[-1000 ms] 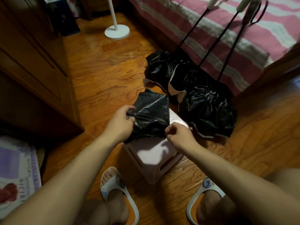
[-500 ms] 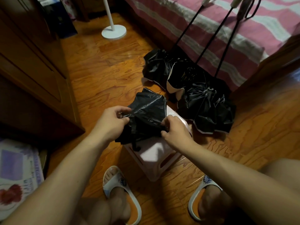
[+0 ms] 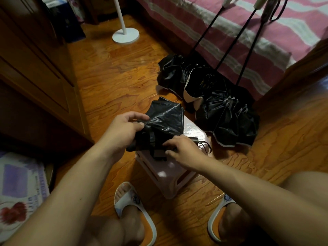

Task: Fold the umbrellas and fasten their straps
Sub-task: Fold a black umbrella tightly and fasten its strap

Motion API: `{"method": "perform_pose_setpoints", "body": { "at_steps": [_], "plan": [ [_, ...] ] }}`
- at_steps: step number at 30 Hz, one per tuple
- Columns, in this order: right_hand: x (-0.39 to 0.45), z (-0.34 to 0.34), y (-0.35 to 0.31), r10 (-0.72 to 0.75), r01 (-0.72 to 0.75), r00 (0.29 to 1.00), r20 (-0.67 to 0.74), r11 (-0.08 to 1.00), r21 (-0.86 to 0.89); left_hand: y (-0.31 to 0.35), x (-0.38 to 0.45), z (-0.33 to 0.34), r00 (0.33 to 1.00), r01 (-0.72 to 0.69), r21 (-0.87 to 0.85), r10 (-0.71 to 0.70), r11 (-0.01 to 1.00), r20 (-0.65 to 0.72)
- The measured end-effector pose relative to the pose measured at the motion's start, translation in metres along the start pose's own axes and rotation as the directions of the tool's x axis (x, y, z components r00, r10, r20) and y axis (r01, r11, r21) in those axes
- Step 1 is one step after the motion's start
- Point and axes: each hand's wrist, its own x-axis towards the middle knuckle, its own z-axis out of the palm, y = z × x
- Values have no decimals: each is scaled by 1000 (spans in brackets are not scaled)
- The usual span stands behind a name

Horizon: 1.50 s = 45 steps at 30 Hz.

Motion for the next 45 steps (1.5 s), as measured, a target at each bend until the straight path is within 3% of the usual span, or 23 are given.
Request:
{"method": "perform_pose_setpoints", "body": {
  "at_steps": [4, 8, 13, 19, 21, 26, 29, 33, 37, 39, 43, 45],
  "plan": [
    [-1, -1, -1, -40, 45, 990, -136, 998, 37, 2, 4, -1, 996, -21, -68, 15, 997, -88],
    [-8, -4, -3, 39, 9, 970, -238, 981, 196, 5, 4, 0, 986, -60, -97, 44, 993, -161],
    [-25, -5, -3, -48, 114, 938, -343, 978, 176, 10, 0, 2, 984, -152, -153, 136, 976, -113],
    [-26, -10, -13, 66, -17, 986, -153, 953, 301, 9, -2, 16, 987, -155, -145, 159, 977, 17],
    [-20, -14, -18, 82, -13, 983, -165, 925, 380, 9, -3, 21, 990, -128, -121, 133, 984, 41],
    [-12, -19, -21, 199, -50, 943, -267, 878, 477, 13, 2, 17, 991, -90, -145, 74, 985, -109],
    [-14, -22, -26, 263, -58, 915, -307, 837, 544, 14, 4, 15, 990, -64, -179, 40, 982, -134],
    [-18, -22, -21, 260, -115, 907, -331, 909, 400, 12, 2, 18, 994, -64, -165, 48, 984, -95],
    [-19, -22, -4, 228, -222, 950, -213, 974, 51, 8, 1, 19, 996, -59, -134, 49, 989, -76],
    [-21, -26, -2, 183, -188, 954, -235, 982, 2, 9, 0, 17, 994, -69, -131, 57, 989, -94],
    [-28, -27, -6, 39, -11, 907, -419, 998, 69, 15, -2, 10, 989, -91, -154, 72, 984, -127],
    [-32, -21, -4, -31, 43, 917, -398, 999, 22, 17, -3, 6, 989, -93, -161, 73, 983, -129]
  ]
}}
